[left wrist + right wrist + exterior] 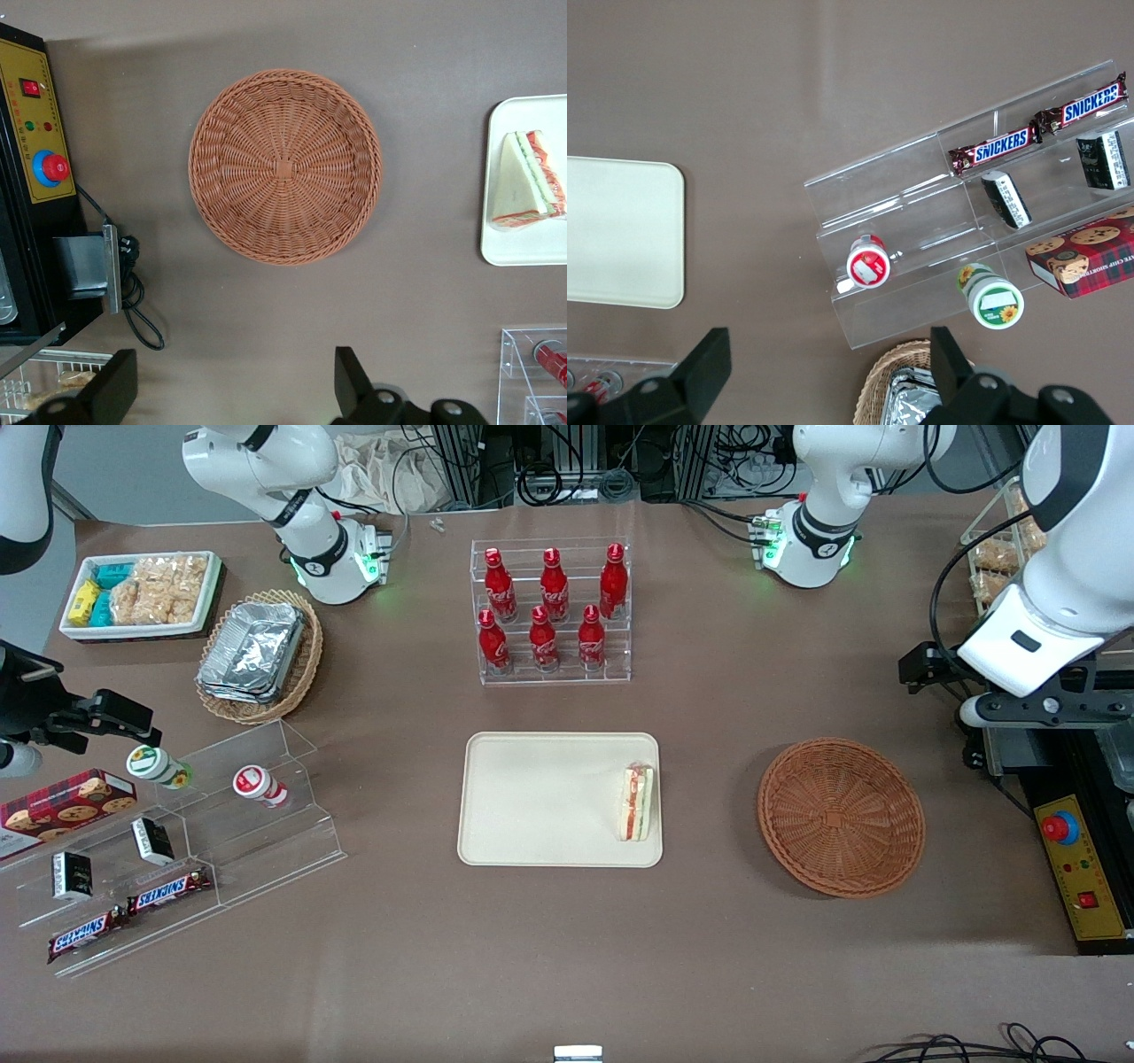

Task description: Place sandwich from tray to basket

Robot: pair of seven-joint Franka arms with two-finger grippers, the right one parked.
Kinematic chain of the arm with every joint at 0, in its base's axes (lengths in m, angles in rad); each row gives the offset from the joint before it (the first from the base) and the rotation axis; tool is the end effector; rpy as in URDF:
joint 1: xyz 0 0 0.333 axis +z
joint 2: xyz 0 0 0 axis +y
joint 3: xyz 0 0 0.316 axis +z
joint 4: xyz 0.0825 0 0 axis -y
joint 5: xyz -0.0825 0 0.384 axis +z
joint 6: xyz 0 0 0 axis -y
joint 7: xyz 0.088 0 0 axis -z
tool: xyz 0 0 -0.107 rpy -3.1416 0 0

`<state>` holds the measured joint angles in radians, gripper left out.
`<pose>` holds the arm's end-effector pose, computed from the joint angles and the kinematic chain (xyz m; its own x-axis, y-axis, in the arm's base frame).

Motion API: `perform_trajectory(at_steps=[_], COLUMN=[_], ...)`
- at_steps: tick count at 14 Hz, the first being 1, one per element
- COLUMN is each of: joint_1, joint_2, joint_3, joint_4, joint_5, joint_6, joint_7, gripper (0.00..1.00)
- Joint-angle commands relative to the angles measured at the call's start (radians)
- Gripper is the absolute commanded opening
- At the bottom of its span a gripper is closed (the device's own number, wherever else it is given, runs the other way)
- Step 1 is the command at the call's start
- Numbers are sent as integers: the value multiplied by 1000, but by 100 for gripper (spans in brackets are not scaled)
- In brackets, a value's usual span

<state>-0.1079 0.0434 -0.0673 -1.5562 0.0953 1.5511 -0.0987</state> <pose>0.5583 -0.0875 0.6059 0.9964 -0.0749 -0.0390 -0.0784 -0.9922 -0.0965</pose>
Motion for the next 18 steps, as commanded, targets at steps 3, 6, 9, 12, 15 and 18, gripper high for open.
perform_trajectory(at_steps=[3,6,9,12,15,18], joint_1=[10,24,24,19,13,-16], joint_2=[-7,-7,-8,-10,-7,39], joint_3=[26,37,43,38,32,-18], joint_4=[8,8,4,12,30,22], joint_5=[-44,-77,-88,-100,-185,-260], joint_6=[-9,-6,-11,-29,-141,-112], joint_7=[10,11,24,16,13,-106], gripper=[100,100,100,100,100,100])
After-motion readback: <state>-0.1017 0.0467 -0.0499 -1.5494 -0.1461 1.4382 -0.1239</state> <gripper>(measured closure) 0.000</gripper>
